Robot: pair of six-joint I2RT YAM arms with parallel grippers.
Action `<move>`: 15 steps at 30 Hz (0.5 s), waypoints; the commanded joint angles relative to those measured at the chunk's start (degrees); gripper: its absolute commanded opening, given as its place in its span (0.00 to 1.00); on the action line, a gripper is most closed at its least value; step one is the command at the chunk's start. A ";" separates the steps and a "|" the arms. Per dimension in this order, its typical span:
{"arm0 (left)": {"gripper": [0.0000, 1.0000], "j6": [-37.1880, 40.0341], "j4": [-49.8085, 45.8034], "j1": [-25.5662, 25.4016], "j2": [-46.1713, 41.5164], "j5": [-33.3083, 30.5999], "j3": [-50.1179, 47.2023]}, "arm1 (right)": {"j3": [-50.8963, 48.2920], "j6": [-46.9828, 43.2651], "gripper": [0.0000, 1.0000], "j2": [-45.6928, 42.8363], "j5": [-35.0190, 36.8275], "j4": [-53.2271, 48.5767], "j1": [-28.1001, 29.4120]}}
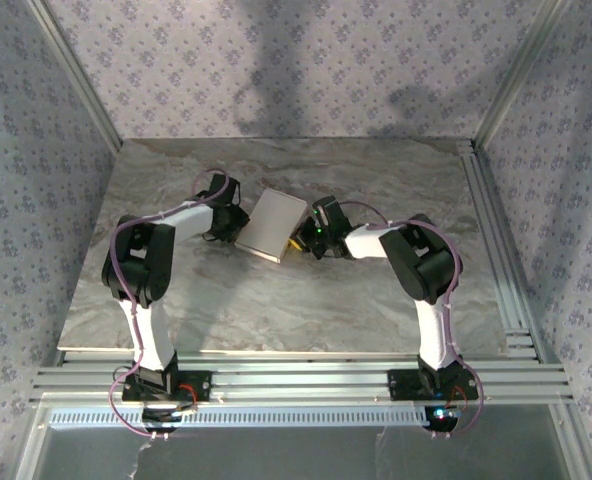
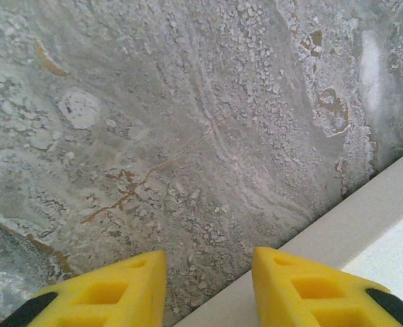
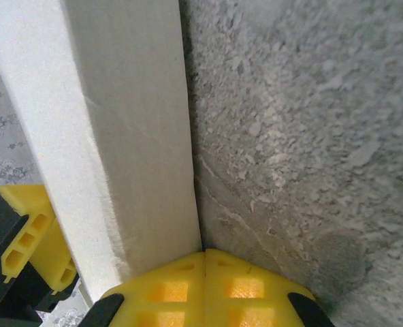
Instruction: Fold the paper box
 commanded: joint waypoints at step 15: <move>0.38 2.17 -4.10 -1.23 -2.40 6.92 -1.31 | -6.99 -4.58 0.00 -10.01 4.28 -6.34 0.48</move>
